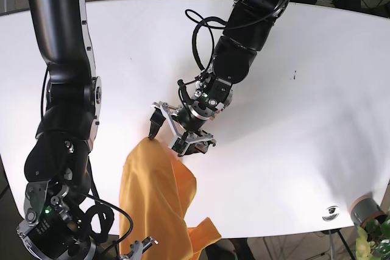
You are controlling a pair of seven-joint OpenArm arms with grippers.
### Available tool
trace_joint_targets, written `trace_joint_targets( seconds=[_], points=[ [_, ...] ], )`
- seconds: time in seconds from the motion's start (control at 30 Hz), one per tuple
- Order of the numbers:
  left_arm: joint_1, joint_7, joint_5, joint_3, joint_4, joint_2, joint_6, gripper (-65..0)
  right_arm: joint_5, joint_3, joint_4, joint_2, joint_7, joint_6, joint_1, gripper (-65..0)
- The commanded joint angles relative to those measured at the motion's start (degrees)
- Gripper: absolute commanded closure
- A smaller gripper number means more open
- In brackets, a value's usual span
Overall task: Fold the T-shirt properly
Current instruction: 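Grasp the orange T-shirt with the left gripper near the right gripper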
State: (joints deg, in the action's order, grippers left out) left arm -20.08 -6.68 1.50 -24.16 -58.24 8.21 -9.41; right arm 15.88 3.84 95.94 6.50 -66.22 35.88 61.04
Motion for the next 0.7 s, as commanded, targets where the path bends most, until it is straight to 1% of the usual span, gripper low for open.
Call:
trace_joint_targets(
  seconds=[0.0,0.17,0.33,0.57,0.6,0.67],
  points=[
    [-2.9,2.3,-0.3,-1.5,2.7,0.8,0.0,-51.2,0.4,-0.2,0.8,0.0,2.1,-0.41,2.5,-2.1],
    [-3.5,5.4,-0.5,-4.3,4.9,0.8,0.0,-51.1,0.3,-0.3,0.8,0.0,2.1,-0.41,2.4,-2.1],
    [-2.6,5.7,-0.5,-4.5,2.9,0.8,0.0,-51.1,0.3,-0.3,0.8,0.0,2.1,-0.41,2.4,-2.1],
    [-3.4,5.8,-0.4,-4.5,3.1,0.8,0.0,-50.6,0.4,-0.4,0.8,0.0,2.1,-0.41,2.4,-2.1],
    [-4.0,5.8,-0.4,-4.5,3.2,0.8,0.0,-48.2,0.4,-0.4,0.8,0.0,2.1,-0.41,2.4,-2.1],
    [-4.8,5.8,-0.4,-4.5,4.2,0.8,0.0,-40.8,0.5,-0.4,0.8,0.0,2.1,-0.41,2.4,-2.1]
  ],
)
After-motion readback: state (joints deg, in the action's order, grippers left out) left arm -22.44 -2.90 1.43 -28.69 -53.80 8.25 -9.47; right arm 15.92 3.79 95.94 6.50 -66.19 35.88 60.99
